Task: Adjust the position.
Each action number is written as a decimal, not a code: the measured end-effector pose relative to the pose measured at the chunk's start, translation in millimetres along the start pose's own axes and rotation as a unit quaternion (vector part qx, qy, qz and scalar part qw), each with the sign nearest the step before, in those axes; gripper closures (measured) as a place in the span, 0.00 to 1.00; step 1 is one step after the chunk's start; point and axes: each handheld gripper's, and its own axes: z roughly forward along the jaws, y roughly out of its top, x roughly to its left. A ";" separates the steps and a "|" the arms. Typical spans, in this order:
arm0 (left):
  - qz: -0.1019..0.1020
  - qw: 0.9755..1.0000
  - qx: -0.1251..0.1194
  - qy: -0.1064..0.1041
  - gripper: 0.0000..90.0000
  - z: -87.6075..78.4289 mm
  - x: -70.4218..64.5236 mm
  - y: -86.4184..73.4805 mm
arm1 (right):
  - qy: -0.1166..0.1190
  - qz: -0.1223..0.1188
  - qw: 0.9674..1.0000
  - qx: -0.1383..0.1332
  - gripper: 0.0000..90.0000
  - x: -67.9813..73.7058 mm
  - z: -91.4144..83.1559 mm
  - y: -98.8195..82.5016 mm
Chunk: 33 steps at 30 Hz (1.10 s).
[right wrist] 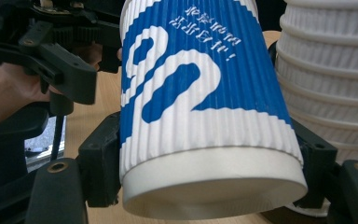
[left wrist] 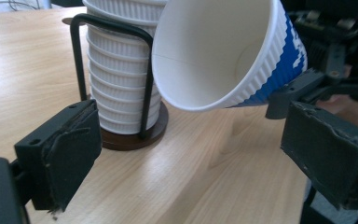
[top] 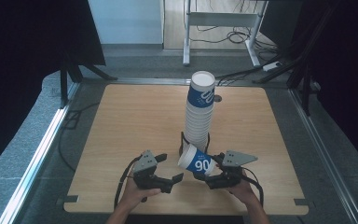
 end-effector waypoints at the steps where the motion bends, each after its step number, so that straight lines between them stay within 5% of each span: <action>1: -0.002 1.000 0.001 -0.006 0.06 1.0 -1.3 -0.1 | -0.006 -0.006 1.000 0.001 0.30 0.4 -0.4 -1.7; 6: -0.011 1.000 -0.001 -0.024 0.06 4.3 -4.2 -0.4 | -0.001 0.002 1.000 -0.024 0.30 1.2 -1.7 -7.8; 8: -0.027 0.998 -0.007 -0.049 0.05 7.3 -6.6 -1.7 | 0.007 0.004 0.999 -0.036 0.30 2.9 -1.0 -12.6; 17: -0.061 0.993 -0.036 -0.090 0.04 9.9 -7.5 -0.9 | 0.038 0.010 0.996 -0.083 0.30 10.6 2.2 -14.3; 18: -0.074 0.991 -0.046 -0.101 0.04 9.3 -5.0 -0.1 | 0.040 0.010 0.996 -0.085 0.30 11.0 2.9 -14.6; 27: -0.106 0.984 -0.062 -0.129 0.05 14.8 1.9 1.0 | 0.060 0.001 0.995 -0.086 0.30 18.6 12.8 -17.4; 33: -0.101 0.983 -0.068 -0.134 0.12 16.2 2.2 0.1 | 0.065 -0.006 0.995 -0.076 0.30 22.4 18.2 -18.1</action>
